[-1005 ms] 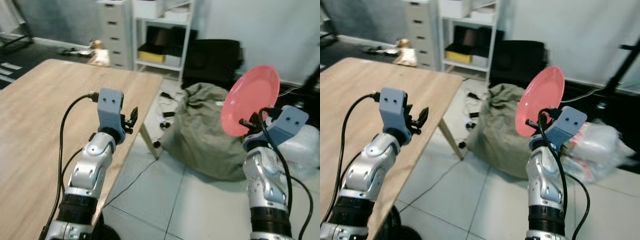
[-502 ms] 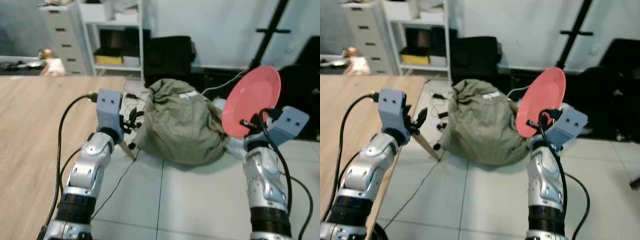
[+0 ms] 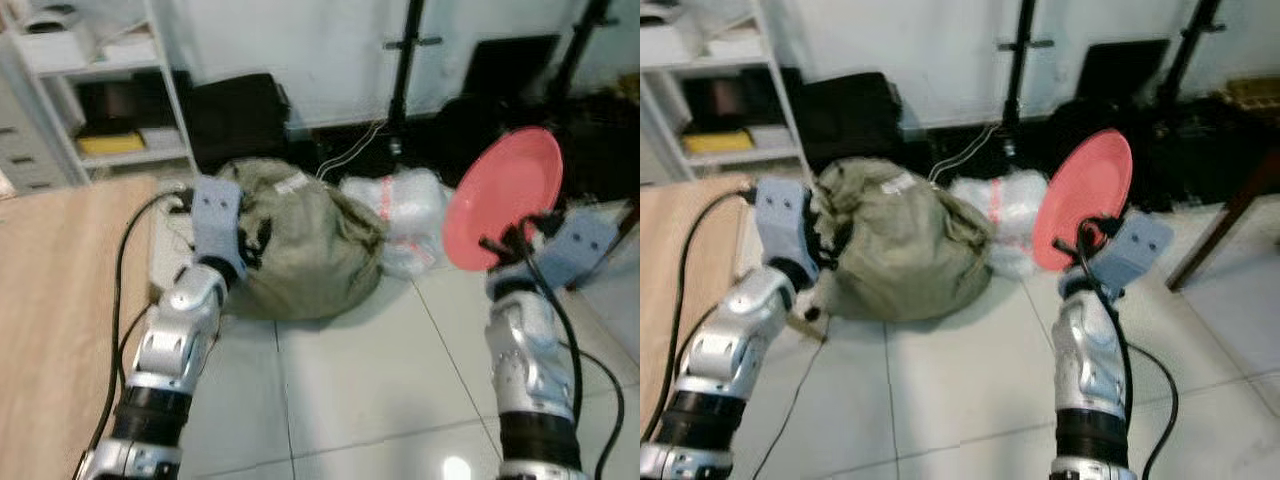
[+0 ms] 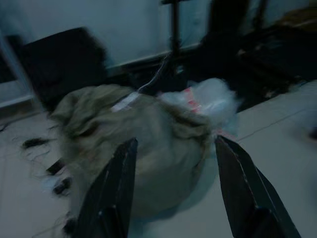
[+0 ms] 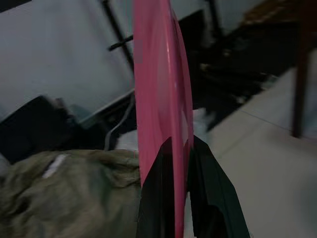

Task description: Setting the table

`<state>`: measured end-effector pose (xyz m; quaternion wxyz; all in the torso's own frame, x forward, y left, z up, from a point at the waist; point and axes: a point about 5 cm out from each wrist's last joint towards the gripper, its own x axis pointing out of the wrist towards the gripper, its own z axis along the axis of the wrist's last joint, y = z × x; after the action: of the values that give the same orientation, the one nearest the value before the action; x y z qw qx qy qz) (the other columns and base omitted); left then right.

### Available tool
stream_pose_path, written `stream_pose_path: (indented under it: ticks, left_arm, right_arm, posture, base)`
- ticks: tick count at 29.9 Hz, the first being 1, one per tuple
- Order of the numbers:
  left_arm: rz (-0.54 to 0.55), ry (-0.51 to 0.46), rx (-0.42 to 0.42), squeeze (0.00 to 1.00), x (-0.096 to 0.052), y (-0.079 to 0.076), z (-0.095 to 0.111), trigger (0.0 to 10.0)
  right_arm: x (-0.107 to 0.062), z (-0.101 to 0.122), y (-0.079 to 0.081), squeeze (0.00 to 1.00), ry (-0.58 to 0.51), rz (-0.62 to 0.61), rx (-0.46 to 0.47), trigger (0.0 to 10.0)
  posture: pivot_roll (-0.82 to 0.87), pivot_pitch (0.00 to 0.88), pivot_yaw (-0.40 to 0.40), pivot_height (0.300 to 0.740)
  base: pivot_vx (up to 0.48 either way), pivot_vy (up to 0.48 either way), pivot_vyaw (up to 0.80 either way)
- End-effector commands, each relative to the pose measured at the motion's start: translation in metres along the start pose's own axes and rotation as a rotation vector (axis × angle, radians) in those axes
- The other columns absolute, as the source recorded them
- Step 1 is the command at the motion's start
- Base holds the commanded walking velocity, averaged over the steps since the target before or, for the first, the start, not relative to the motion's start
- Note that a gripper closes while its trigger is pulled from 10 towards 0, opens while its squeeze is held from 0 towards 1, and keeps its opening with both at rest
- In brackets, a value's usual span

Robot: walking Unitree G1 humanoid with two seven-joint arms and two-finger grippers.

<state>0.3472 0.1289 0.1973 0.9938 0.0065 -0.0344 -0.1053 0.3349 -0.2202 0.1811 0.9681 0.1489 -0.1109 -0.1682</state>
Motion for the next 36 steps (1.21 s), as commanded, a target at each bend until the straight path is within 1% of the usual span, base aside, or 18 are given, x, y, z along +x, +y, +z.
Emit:
stream_pose_path:
  ticks: [1,9,13,14,16,17,18,20,22,25,26,27,28,32,36]
  left_arm:
    - [0.010,0.008,0.005,0.00,-0.001,0.003,-0.003,10.0]
    - [0.017,0.007,0.003,0.00,-0.001,0.004,-0.003,10.0]
    - [0.051,0.012,-0.006,0.00,-0.003,0.010,-0.007,10.0]
    - [0.078,0.011,-0.008,0.00,-0.005,0.013,-0.009,10.0]
    - [0.085,0.010,-0.008,0.00,-0.005,0.014,-0.009,10.0]
    - [0.104,0.008,-0.003,0.00,-0.007,0.017,-0.010,10.0]
    - [0.142,0.007,-0.003,0.00,-0.012,0.022,-0.013,10.0]
    - [0.160,0.007,-0.001,0.00,-0.015,0.025,-0.014,10.0]
    - [0.202,0.012,-0.005,0.00,-0.021,0.032,-0.018,10.0]
    - [0.232,0.019,0.006,0.00,-0.026,0.037,-0.022,10.0]
    - [0.244,0.018,0.015,0.00,-0.027,0.039,-0.023,10.0]
    - [0.244,0.018,0.015,0.00,-0.027,0.039,-0.023,10.0]
    - [0.249,0.013,0.021,0.00,-0.028,0.040,-0.024,10.0]
    - [0.251,-0.007,0.042,0.00,-0.026,0.041,-0.022,10.0]
    - [0.217,-0.025,0.053,0.00,-0.020,0.036,-0.017,10.0]
  right_arm:
    - [0.000,0.002,0.001,0.00,-0.014,0.000,0.001,10.0]
    - [0.000,0.003,0.001,0.00,-0.017,0.001,-0.005,10.0]
    - [0.000,0.002,0.003,0.00,-0.012,0.014,-0.018,10.0]
    - [0.001,0.001,0.004,0.00,-0.006,0.025,-0.023,10.0]
    - [0.001,0.001,0.004,0.00,-0.003,0.029,-0.024,10.0]
    - [0.001,0.000,0.007,0.00,0.004,0.045,-0.026,10.0]
    - [0.002,-0.003,0.013,0.00,0.023,0.089,-0.034,10.0]
    - [0.003,-0.004,0.017,0.00,0.033,0.117,-0.039,10.0]
    - [0.003,-0.010,0.031,0.00,0.070,0.196,-0.032,10.0]
    - [0.000,-0.018,0.045,0.00,0.125,0.298,0.017,10.0]
    - [-0.003,-0.021,0.053,0.00,0.146,0.349,0.035,10.0]
    - [-0.003,-0.021,0.053,0.00,0.146,0.349,0.035,10.0]
    - [-0.005,-0.023,0.058,0.00,0.161,0.382,0.049,10.0]
    - [-0.006,-0.023,0.060,0.00,0.144,0.368,0.050,10.0]
    - [-0.008,-0.024,0.055,0.00,0.133,0.335,0.046,10.0]
  posture:
    - [-0.09,0.036,0.119,0.740]
    - [-0.09,0.039,0.116,0.740]
    - [-0.09,0.041,0.103,0.740]
    - [-0.09,0.043,0.085,0.740]
    - [-0.09,0.043,0.085,0.740]
    - [-0.08,0.048,0.065,0.740]
    - [-0.07,0.050,0.045,0.740]
    - [-0.06,0.052,0.030,0.740]
    - [-0.05,0.053,0.018,0.740]
    - [-0.04,0.052,0.008,0.740]
    - [-0.03,0.051,0.010,0.740]
    - [-0.03,0.051,0.010,0.740]
    - [-0.04,0.051,0.011,0.740]
    - [-0.04,0.049,0.021,0.740]
    - [-0.06,0.048,0.044,0.740]
  base:
    - [0.000,0.000,-0.80]
    - [0.000,0.000,-0.80]
    - [0.000,0.000,-0.80]
    - [0.000,0.000,-0.80]
    - [0.000,0.000,-0.80]
    - [0.000,0.000,-0.80]
    - [0.000,0.000,-0.80]
    - [0.000,0.000,-0.80]
    - [0.000,0.000,-0.80]
    - [0.000,0.000,-0.80]
    - [0.000,0.000,0.00]
    - [0.000,0.000,0.00]
    - [0.000,0.000,0.00]
    - [0.466,0.000,0.00]
    - [0.469,0.000,0.00]
